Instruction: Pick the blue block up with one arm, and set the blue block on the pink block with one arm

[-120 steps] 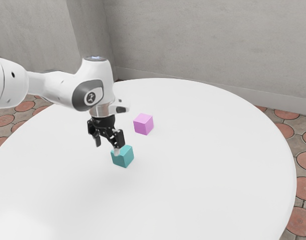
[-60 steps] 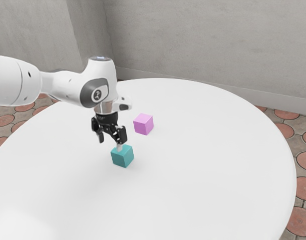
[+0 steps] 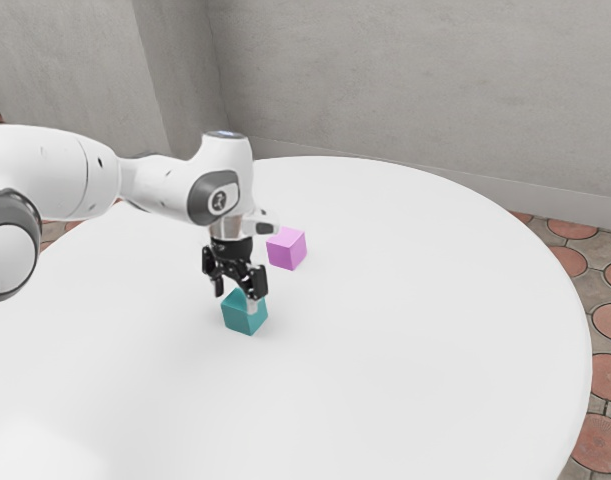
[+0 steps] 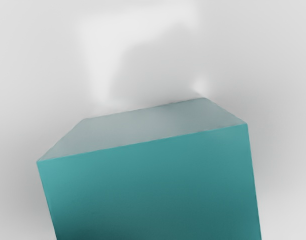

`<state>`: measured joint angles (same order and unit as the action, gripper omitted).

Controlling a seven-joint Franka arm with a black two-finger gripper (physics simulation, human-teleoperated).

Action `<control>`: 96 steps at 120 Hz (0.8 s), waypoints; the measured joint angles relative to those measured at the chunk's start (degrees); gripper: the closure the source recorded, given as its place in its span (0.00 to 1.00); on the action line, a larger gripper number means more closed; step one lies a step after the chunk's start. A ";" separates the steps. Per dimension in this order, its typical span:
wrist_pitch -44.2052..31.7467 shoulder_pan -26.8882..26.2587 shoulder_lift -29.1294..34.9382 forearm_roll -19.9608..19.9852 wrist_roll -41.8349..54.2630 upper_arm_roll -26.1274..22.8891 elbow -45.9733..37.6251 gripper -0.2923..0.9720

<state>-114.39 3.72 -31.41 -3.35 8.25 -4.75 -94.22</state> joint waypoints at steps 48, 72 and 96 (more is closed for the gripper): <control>-1.72 0.16 -2.01 2.15 0.57 0.08 1.03 0.23; -3.65 0.29 -2.78 2.81 0.34 0.09 0.20 0.23; -4.41 0.32 -3.06 2.89 0.16 0.09 0.15 0.32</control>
<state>-118.80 4.04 -34.47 -0.46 8.41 -4.66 -94.06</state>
